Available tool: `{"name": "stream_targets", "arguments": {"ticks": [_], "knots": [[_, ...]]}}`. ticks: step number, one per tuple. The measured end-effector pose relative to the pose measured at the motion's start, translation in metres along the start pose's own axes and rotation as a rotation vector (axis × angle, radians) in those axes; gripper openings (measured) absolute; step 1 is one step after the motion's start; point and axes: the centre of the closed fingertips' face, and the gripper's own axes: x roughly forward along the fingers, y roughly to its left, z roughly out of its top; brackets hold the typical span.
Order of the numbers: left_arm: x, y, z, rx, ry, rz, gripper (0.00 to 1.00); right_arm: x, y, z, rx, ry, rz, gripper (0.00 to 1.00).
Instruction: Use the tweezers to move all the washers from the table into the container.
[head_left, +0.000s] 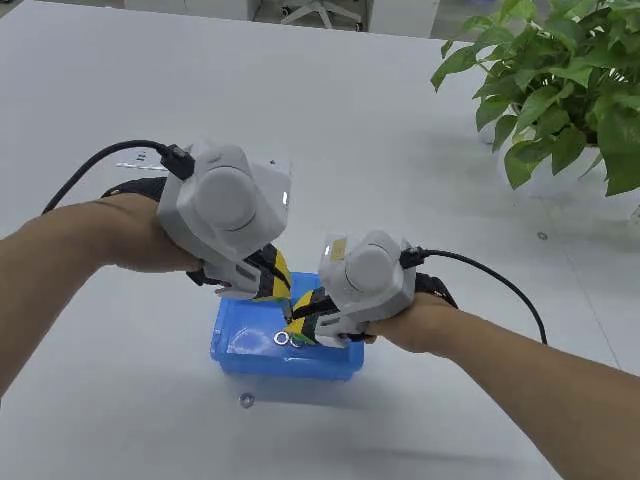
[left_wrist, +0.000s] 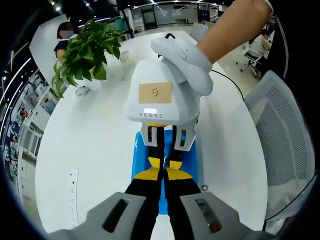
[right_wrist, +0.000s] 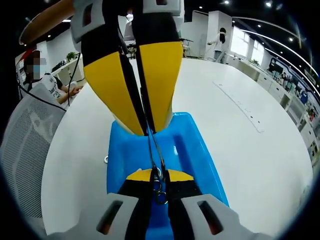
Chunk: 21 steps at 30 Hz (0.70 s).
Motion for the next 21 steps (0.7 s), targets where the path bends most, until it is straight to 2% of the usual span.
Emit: {"name": "stream_targets", "arguments": {"ticks": [13,21], "knots": [[-0.004,-0.002,0.004,0.006,0.000,0.005,0.06,-0.005,0.003,0.003,-0.009,-0.002,-0.003,0.10],[-0.012,-0.006,0.009,0.013,0.003,0.007,0.06,-0.010,0.008,0.010,-0.015,-0.012,-0.009,0.11]]}}
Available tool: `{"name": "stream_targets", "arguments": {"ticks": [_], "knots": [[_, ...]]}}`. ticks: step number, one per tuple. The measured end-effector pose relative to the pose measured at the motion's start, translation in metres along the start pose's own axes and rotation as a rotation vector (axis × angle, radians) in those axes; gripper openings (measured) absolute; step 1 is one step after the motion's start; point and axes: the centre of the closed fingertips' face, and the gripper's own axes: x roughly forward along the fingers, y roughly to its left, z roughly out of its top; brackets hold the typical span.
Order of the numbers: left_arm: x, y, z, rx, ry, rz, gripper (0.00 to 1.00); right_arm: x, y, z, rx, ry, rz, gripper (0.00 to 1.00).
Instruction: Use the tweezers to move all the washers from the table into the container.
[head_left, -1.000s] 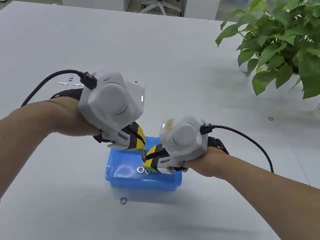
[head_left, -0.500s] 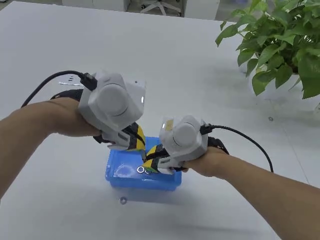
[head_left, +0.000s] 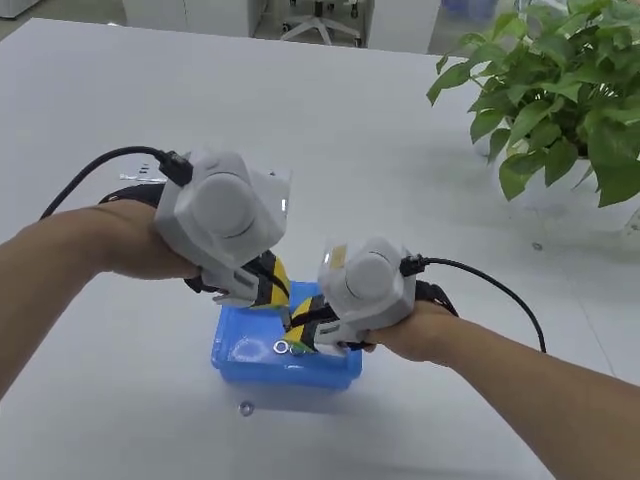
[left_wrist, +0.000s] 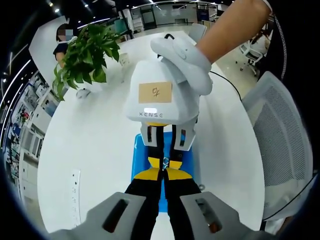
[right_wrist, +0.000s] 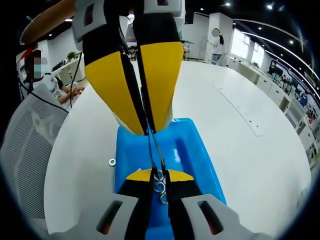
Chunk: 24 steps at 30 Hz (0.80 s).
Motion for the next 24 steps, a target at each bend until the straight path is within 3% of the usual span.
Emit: {"name": "stream_targets", "arguments": {"ticks": [24], "knots": [[-0.029,-0.025,0.010,0.013,0.027,0.011,0.06,-0.014,0.026,0.023,-0.021,-0.049,-0.015,0.11]]}}
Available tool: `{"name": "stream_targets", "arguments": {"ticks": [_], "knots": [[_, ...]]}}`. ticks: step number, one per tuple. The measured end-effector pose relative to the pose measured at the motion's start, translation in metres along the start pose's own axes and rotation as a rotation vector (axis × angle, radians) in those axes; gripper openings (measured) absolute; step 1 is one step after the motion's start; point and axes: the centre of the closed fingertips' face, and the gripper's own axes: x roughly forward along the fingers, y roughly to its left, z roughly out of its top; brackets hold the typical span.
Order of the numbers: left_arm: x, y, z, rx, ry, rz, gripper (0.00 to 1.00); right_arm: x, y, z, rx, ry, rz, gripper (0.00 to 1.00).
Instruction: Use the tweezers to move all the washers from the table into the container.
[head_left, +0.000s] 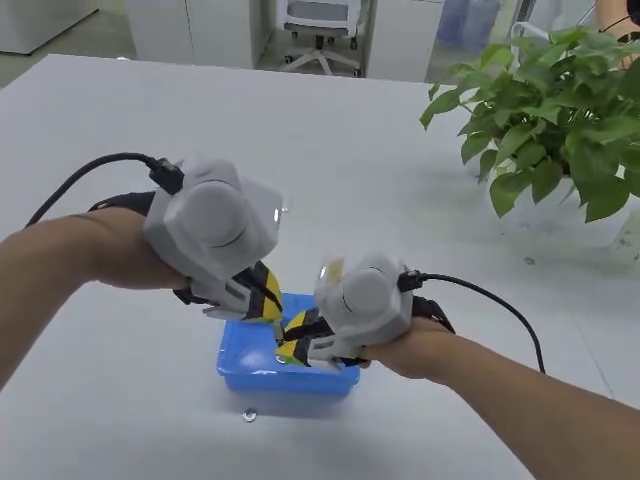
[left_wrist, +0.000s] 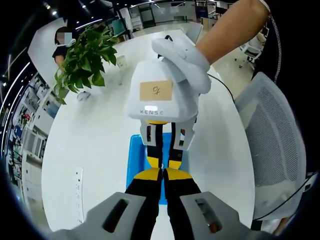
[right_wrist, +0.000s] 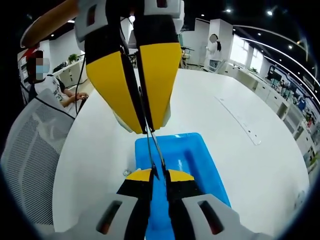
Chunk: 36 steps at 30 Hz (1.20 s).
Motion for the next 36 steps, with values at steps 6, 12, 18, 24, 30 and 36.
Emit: {"name": "stream_targets", "arguments": {"ticks": [6,12,18,24,30,36], "knots": [[-0.005,-0.009,-0.003,-0.007,0.008,-0.001,0.06,0.000,0.012,0.003,-0.006,-0.009,0.007,0.11],[-0.007,-0.016,-0.007,-0.018,0.013,-0.006,0.06,0.002,0.020,0.004,-0.015,-0.007,0.020,0.11],[-0.009,-0.022,-0.009,-0.022,0.015,-0.004,0.06,0.002,0.024,0.004,-0.019,-0.009,0.022,0.12],[-0.011,-0.026,-0.008,-0.023,0.017,-0.003,0.06,0.001,0.029,0.006,-0.029,-0.010,0.023,0.12],[-0.013,-0.031,-0.009,-0.023,0.021,-0.004,0.06,0.001,0.035,0.008,-0.032,-0.012,0.026,0.12],[-0.014,-0.037,-0.010,-0.025,0.025,-0.006,0.06,0.002,0.042,0.009,-0.036,-0.013,0.032,0.12]]}}
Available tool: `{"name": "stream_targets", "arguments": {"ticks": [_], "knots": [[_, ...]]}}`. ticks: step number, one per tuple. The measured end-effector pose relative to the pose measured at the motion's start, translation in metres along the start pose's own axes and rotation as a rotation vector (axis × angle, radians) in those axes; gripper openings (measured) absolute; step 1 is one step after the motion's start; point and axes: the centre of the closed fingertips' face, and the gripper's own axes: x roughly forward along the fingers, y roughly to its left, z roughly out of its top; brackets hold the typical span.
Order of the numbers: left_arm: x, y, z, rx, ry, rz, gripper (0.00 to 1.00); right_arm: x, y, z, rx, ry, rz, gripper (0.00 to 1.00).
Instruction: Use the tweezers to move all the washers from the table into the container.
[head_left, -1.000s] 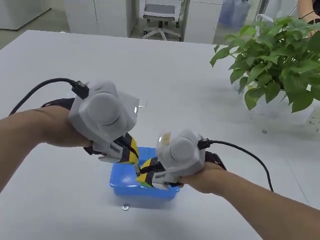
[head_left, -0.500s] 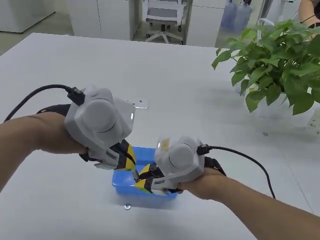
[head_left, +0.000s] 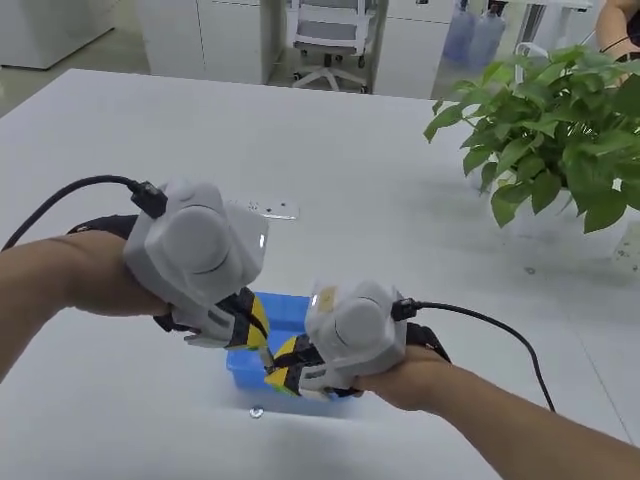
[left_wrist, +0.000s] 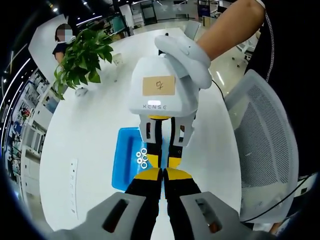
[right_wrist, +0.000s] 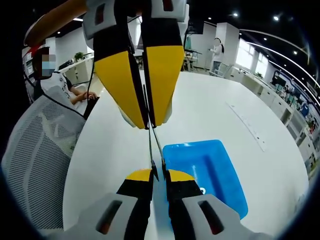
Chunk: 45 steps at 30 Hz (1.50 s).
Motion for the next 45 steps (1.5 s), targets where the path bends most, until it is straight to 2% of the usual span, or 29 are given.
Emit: {"name": "stream_targets", "arguments": {"ticks": [13,30,45], "knots": [[0.002,-0.008,-0.005,-0.012,0.004,-0.007,0.06,0.006,0.010,-0.002,-0.004,0.004,0.021,0.12],[0.014,-0.018,-0.014,-0.035,0.004,-0.036,0.06,0.021,0.021,-0.009,0.005,0.008,0.038,0.12],[0.018,-0.018,-0.020,-0.045,0.003,-0.045,0.06,0.029,0.022,-0.010,0.023,-0.004,0.050,0.13]]}}
